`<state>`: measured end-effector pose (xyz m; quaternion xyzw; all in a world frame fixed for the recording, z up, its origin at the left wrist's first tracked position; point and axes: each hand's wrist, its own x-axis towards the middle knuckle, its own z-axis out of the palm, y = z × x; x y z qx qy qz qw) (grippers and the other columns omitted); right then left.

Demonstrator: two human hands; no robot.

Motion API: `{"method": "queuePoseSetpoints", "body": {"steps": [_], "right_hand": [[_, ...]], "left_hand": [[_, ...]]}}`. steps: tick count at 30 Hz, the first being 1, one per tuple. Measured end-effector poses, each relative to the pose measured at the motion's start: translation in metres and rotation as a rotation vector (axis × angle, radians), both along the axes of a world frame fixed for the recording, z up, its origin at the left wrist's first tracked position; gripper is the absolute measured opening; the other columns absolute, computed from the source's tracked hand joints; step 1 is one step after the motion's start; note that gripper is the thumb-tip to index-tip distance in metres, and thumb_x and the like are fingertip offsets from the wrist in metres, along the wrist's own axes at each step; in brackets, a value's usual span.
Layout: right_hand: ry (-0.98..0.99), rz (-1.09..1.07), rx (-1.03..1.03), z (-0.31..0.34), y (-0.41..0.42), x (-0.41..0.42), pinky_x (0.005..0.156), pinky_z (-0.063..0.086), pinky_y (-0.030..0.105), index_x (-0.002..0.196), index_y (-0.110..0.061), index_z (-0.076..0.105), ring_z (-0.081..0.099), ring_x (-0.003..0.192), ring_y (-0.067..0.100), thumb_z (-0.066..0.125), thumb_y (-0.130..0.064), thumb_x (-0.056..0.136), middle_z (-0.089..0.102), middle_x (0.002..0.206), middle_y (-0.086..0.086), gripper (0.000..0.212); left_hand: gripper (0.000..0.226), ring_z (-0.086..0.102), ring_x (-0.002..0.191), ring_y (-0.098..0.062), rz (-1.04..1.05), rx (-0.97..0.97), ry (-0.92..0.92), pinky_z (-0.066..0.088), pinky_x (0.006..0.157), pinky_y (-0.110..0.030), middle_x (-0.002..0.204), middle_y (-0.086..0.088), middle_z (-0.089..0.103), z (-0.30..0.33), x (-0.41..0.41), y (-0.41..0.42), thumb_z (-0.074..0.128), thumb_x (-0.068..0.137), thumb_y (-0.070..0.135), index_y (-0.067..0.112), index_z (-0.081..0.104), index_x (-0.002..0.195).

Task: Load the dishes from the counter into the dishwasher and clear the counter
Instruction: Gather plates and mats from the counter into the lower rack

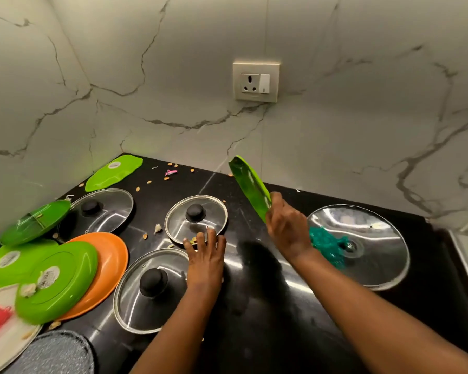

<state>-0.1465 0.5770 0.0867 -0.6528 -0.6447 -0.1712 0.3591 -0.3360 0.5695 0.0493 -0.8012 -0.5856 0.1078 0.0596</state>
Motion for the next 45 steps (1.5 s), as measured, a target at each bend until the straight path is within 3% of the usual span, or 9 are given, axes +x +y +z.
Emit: {"method": "queuePoseSetpoints", "body": {"steps": [3,6,17,25,27,30,34,39,45], "right_hand": [[-0.026,0.013,0.035,-0.007,-0.038,-0.002,0.035,0.039,0.03,0.104,-0.003,0.058,0.061,0.046,0.032,0.038,-0.021,0.086,0.063,0.065,0.009,0.032],[-0.021,-0.021,0.036,-0.016,-0.077,-0.006,0.036,0.041,0.03,0.106,-0.005,0.056,0.061,0.048,0.032,0.038,-0.022,0.089,0.063,0.066,0.009,0.03],[0.089,-0.092,0.033,-0.058,-0.282,-0.061,0.047,0.046,0.037,0.11,-0.008,0.051,0.062,0.059,0.031,0.041,-0.018,0.09,0.064,0.077,0.011,0.024],[0.033,-0.261,-0.068,-0.102,-0.513,-0.126,0.042,0.043,0.034,0.105,-0.007,0.055,0.061,0.056,0.032,0.043,-0.019,0.088,0.062,0.073,0.011,0.024],[0.005,-0.317,-0.117,-0.111,-0.563,-0.131,0.039,0.039,0.033,0.102,-0.007,0.057,0.06,0.054,0.03,0.054,-0.015,0.086,0.061,0.07,0.009,0.018],[0.039,-0.385,-0.206,-0.123,-0.63,-0.136,0.037,0.041,0.033,0.104,-0.007,0.05,0.062,0.055,0.031,0.075,-0.003,0.075,0.061,0.07,0.011,0.039],[0.0,-0.499,-0.331,-0.128,-0.717,-0.138,0.033,0.037,0.031,0.098,-0.008,0.049,0.058,0.045,0.029,0.059,-0.013,0.081,0.058,0.059,0.009,0.021],[0.075,-0.595,-0.595,-0.137,-0.803,-0.129,0.031,0.034,0.031,0.088,-0.006,0.051,0.053,0.037,0.028,0.084,-0.003,0.061,0.055,0.053,0.007,0.043],[0.215,-0.739,-0.768,-0.151,-0.884,-0.097,0.037,0.037,0.031,0.095,-0.004,0.052,0.056,0.042,0.032,0.071,-0.004,0.079,0.057,0.055,0.01,0.026]], "left_hand": [[0.057,0.029,0.123,-0.038,-0.072,0.179,-0.106,0.031,0.1,-0.064,0.137,-0.015,0.034,-0.016,0.001,-0.024,0.064,0.074,0.006,0.012,0.049,0.129],[0.06,0.045,0.102,-0.037,-0.163,0.249,-0.197,0.05,0.081,-0.055,0.122,-0.016,0.049,-0.033,-0.01,-0.052,0.079,0.047,0.003,0.011,0.061,0.104],[0.048,0.046,0.096,-0.035,-0.261,0.407,-0.42,0.038,0.079,-0.044,0.119,-0.016,0.045,-0.056,-0.069,-0.216,0.059,0.063,-0.002,0.011,0.049,0.109],[0.051,0.044,0.099,-0.032,-0.325,0.158,-0.357,0.042,0.083,-0.046,0.12,-0.012,0.045,-0.1,-0.12,-0.408,0.075,0.065,0.01,0.013,0.054,0.112],[0.05,0.041,0.103,-0.031,-0.345,0.077,-0.328,0.041,0.087,-0.045,0.124,-0.01,0.041,-0.104,-0.124,-0.446,0.07,0.072,0.013,0.014,0.052,0.118],[0.044,0.039,0.101,-0.03,-0.378,0.01,-0.295,0.04,0.083,-0.042,0.122,-0.01,0.039,-0.105,-0.12,-0.496,0.067,0.077,0.015,0.013,0.051,0.118],[0.045,0.042,0.099,-0.031,-0.436,-0.069,-0.281,0.042,0.078,-0.042,0.121,-0.012,0.044,-0.109,-0.106,-0.562,0.07,0.075,0.021,0.012,0.053,0.115],[0.049,0.048,0.095,-0.033,-0.5,-0.15,-0.243,0.046,0.075,-0.043,0.116,-0.014,0.048,-0.119,-0.083,-0.62,0.075,0.068,0.02,0.009,0.057,0.112],[0.041,0.044,0.108,-0.034,-0.544,-0.233,-0.233,0.041,0.087,-0.044,0.128,-0.013,0.042,-0.128,-0.04,-0.672,0.058,0.086,0.019,0.009,0.048,0.124]]}}
